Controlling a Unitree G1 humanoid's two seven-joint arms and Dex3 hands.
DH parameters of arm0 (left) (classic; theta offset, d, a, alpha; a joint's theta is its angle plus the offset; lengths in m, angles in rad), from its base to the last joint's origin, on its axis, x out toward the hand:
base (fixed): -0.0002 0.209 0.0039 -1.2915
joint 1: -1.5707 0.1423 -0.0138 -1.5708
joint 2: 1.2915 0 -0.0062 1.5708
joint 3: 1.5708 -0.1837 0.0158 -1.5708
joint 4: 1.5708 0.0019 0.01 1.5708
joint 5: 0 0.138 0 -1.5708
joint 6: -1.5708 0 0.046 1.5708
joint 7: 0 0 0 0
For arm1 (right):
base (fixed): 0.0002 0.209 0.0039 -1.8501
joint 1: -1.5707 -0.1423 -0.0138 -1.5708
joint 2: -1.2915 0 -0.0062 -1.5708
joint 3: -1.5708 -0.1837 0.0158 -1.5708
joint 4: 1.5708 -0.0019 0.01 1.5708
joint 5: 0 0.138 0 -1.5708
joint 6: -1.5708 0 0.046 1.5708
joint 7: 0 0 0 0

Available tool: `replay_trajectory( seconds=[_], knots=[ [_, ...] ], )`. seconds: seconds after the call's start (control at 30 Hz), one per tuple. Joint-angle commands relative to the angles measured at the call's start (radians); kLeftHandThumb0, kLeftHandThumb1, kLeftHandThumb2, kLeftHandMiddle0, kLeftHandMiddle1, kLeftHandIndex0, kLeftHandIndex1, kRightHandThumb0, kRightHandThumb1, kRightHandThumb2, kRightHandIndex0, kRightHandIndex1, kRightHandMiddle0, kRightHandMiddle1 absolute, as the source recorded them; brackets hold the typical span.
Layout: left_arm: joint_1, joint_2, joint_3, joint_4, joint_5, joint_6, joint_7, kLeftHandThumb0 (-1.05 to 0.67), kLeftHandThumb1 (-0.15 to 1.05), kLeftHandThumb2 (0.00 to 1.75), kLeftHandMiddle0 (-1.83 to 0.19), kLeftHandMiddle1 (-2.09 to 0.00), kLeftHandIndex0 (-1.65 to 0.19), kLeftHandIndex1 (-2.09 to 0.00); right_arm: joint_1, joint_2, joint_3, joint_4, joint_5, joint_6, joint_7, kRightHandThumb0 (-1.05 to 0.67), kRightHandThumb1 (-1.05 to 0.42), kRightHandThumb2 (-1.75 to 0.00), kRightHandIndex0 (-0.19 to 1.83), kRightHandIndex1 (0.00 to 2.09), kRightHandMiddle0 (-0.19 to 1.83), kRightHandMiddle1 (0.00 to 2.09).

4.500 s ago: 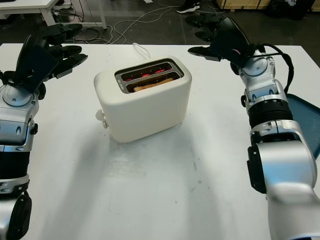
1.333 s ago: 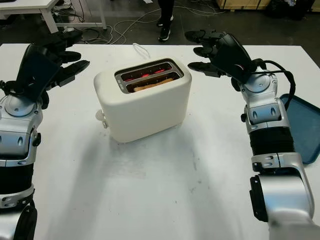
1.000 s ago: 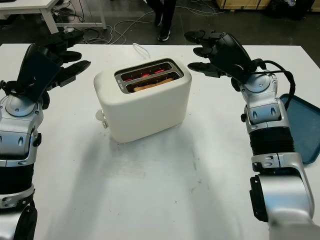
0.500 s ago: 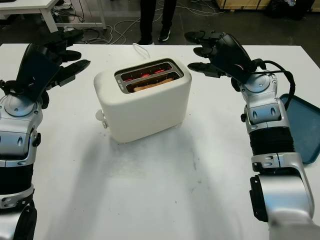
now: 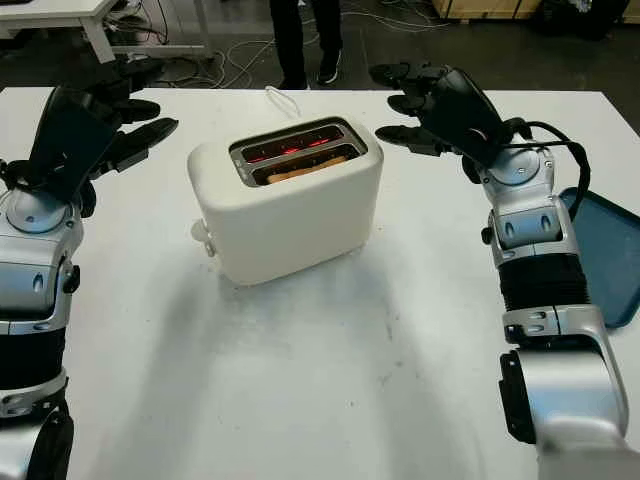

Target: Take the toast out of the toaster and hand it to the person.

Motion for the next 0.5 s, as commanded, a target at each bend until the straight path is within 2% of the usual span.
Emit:
replay_trajectory(
  seconds=[0.0,0.47],
  knots=[
    [0.003,0.013,0.003,-0.008,0.015,0.003,0.001,-0.28,0.92,0.16,-0.29,-0.77,-0.56,-0.05,-0.001,0.005,0.0,-0.011,0.005,0.017,-0.006,-0.16,-0.92,-0.1,0.44,0.0,0.46,0.0],
    [0.004,0.011,0.004,-0.01,0.014,0.009,0.003,-0.27,0.92,0.16,-0.31,-0.74,-0.56,-0.05,0.001,0.007,0.0,-0.016,0.007,0.036,-0.003,-0.15,-0.92,-0.1,0.45,0.01,0.47,0.01]
  ],
)
